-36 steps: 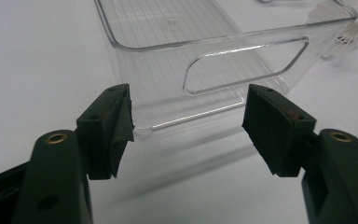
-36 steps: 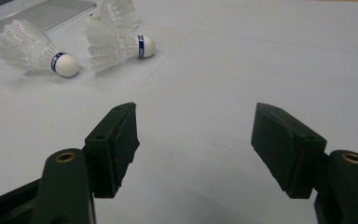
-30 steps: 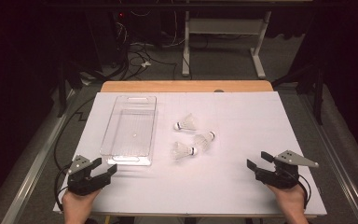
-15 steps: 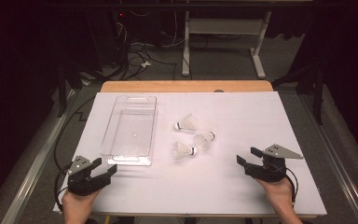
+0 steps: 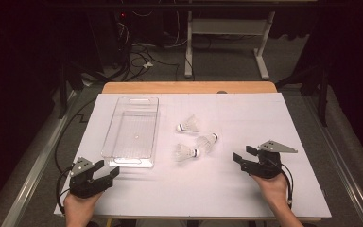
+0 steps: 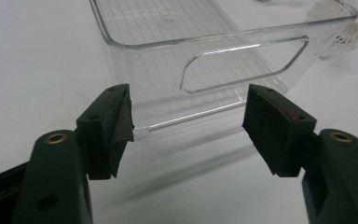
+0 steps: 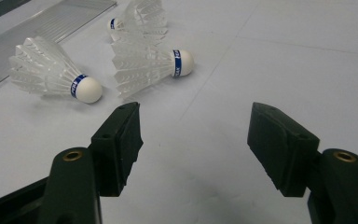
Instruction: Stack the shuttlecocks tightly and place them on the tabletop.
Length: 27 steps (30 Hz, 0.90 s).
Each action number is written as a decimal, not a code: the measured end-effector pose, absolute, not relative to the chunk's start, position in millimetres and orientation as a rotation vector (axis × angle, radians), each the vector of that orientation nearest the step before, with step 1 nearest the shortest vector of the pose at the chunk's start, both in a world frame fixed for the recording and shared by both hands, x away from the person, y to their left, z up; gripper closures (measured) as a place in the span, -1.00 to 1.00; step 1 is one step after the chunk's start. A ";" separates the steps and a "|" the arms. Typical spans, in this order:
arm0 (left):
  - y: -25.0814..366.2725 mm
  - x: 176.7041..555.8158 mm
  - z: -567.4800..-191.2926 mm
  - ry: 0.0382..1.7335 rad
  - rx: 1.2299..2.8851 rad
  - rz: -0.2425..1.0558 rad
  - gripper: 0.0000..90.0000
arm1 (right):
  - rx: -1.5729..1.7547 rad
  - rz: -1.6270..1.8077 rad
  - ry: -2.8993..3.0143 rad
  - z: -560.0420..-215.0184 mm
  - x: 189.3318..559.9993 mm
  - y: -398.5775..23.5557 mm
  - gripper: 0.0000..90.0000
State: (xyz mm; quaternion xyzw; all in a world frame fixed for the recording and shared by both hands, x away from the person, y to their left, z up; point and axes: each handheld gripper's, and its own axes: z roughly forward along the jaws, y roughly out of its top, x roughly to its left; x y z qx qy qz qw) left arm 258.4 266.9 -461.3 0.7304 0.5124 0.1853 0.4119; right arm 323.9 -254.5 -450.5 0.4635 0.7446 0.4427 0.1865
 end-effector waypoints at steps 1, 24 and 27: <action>267.0 258.5 -461.3 1.288 1.837 0.465 -0.25 | 1.304 1.249 2.099 -450.4 325.0 -253.9 -0.20; 268.8 261.2 -463.4 1.291 1.839 0.429 -0.25 | 1.333 1.208 2.198 -428.6 359.6 -225.1 0.07; 268.4 260.8 -463.2 1.287 1.840 0.430 -0.25 | 1.329 1.191 2.232 -427.5 363.5 -219.1 0.11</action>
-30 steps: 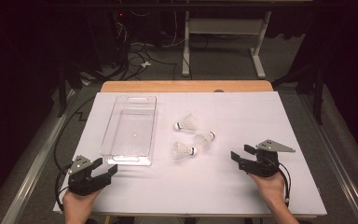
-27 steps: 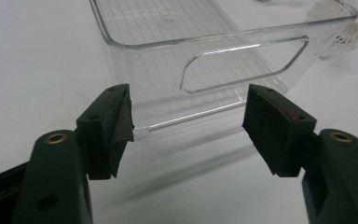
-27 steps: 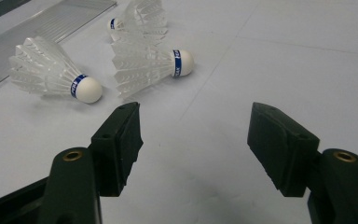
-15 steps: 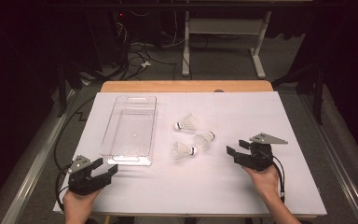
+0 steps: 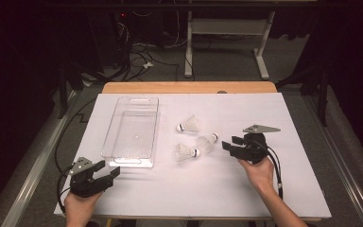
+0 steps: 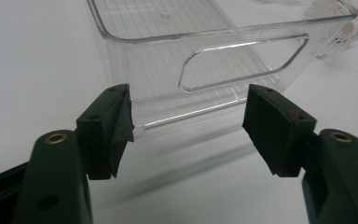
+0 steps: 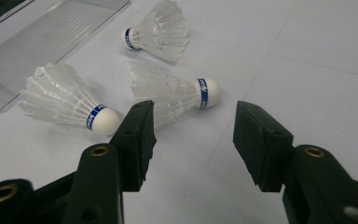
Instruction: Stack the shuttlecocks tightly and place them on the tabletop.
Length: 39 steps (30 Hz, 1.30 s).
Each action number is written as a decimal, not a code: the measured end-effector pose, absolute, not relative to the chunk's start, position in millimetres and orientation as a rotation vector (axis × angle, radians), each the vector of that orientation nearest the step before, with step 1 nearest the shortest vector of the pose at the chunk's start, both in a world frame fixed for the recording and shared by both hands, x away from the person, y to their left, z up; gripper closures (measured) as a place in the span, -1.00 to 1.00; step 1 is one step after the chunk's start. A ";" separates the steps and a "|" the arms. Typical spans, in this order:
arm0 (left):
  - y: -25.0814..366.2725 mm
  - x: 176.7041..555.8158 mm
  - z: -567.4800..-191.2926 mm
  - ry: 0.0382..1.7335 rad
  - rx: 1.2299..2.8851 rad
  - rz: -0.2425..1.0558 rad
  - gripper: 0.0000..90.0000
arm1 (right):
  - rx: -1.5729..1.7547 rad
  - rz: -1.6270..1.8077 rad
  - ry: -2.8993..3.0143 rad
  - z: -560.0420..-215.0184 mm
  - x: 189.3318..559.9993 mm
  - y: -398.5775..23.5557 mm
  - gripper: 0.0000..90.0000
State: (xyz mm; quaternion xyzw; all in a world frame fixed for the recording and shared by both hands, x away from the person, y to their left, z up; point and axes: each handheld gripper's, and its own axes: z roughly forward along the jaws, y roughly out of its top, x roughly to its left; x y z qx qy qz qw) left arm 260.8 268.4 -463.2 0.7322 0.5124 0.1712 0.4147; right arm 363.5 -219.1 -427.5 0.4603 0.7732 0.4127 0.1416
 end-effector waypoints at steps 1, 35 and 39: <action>268.2 260.4 -463.2 1.285 1.839 0.434 -0.25 | 1.329 1.185 2.242 -427.2 364.3 -217.5 0.13; 266.2 259.4 -462.7 1.269 1.851 0.429 -0.25 | 1.268 1.017 2.420 -411.1 399.4 -164.7 0.28; 266.1 259.3 -462.7 1.267 1.852 0.426 -0.25 | 1.253 0.992 2.429 -409.7 401.1 -157.8 0.30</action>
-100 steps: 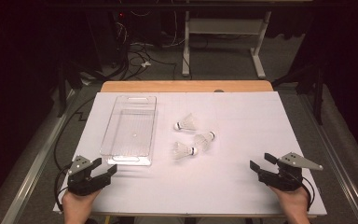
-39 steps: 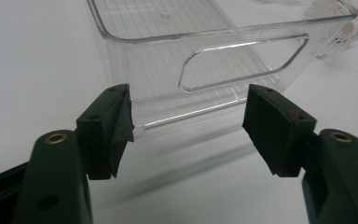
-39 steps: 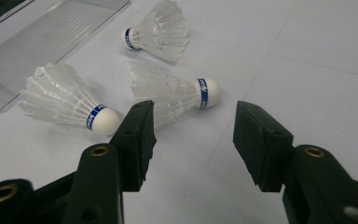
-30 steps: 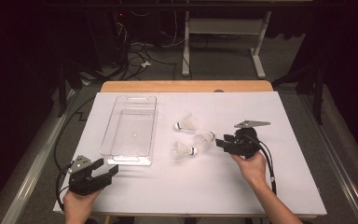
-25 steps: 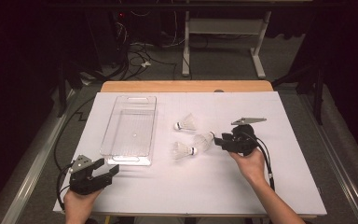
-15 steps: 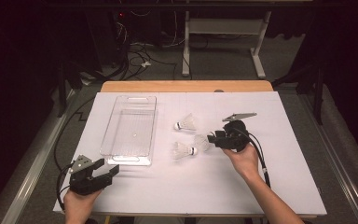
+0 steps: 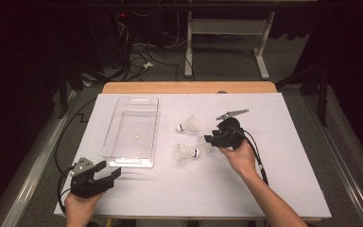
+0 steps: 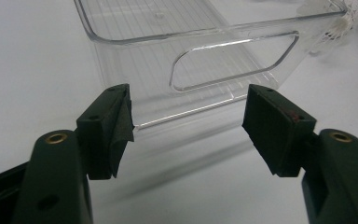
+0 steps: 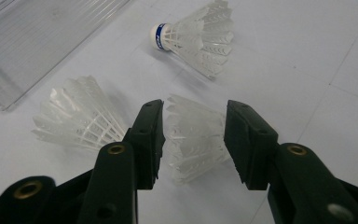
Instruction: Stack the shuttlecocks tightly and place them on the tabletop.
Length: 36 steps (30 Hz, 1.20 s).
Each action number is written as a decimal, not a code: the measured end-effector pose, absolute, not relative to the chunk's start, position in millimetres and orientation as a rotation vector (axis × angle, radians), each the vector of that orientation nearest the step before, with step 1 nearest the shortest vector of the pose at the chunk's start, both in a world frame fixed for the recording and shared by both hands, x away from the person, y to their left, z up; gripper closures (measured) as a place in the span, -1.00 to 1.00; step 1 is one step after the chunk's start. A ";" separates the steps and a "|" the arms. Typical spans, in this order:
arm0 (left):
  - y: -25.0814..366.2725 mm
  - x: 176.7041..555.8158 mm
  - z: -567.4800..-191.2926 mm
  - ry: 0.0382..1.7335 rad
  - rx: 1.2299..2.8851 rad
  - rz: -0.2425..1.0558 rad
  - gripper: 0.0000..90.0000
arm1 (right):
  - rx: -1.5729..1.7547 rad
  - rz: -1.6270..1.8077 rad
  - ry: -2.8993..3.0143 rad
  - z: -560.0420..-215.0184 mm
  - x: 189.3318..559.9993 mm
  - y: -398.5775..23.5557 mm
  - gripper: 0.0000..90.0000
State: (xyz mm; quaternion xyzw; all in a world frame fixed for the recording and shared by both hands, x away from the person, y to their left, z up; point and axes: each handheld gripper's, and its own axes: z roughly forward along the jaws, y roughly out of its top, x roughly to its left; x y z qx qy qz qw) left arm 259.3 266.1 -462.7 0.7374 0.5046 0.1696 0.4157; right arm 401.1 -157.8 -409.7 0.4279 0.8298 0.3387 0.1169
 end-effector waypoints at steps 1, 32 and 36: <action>266.1 259.3 -462.7 1.267 1.853 0.426 -0.25 | 1.244 0.977 2.430 -409.8 401.8 -155.3 0.32; 267.0 257.1 -462.9 1.273 1.836 0.439 -0.24 | 1.174 0.808 2.415 -404.9 407.6 -158.5 0.99; 266.9 255.5 -462.4 1.271 1.838 0.445 -0.24 | 1.196 0.814 2.394 -402.1 407.3 -165.6 1.00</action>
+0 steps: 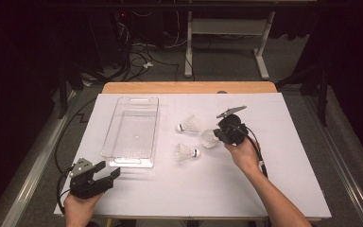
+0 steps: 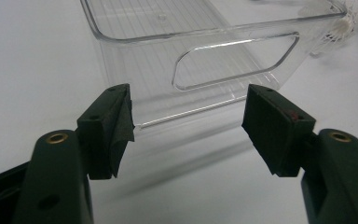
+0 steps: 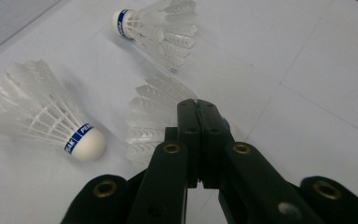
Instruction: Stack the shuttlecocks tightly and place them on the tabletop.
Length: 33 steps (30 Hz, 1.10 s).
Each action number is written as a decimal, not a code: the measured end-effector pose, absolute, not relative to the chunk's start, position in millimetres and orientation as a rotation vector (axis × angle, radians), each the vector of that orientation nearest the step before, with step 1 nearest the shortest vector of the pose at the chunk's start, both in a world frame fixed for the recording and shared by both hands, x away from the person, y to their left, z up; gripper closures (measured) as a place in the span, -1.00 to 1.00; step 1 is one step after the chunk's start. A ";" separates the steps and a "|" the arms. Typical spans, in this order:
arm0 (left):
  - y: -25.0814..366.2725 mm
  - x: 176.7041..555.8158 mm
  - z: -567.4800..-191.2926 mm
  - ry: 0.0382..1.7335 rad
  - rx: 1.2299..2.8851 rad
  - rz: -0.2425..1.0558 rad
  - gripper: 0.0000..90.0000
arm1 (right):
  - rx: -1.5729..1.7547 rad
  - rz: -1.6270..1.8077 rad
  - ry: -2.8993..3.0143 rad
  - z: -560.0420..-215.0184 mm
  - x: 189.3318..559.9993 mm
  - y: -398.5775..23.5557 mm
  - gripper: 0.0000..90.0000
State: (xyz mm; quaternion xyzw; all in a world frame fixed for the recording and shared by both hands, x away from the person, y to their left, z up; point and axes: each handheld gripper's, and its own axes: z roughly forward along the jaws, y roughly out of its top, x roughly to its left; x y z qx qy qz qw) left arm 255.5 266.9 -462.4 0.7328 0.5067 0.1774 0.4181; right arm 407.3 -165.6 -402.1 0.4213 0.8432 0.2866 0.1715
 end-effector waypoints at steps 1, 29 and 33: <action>266.9 255.2 -462.4 1.272 1.839 0.446 -0.24 | 1.198 0.820 2.391 -401.1 407.1 -167.7 1.00; 265.5 255.7 -462.5 1.281 1.841 0.454 -0.23 | 1.238 1.005 2.471 -392.9 387.4 -184.8 1.00; 263.9 254.8 -462.0 1.273 1.852 0.456 -0.22 | 1.257 1.023 2.472 -394.5 387.6 -186.3 1.00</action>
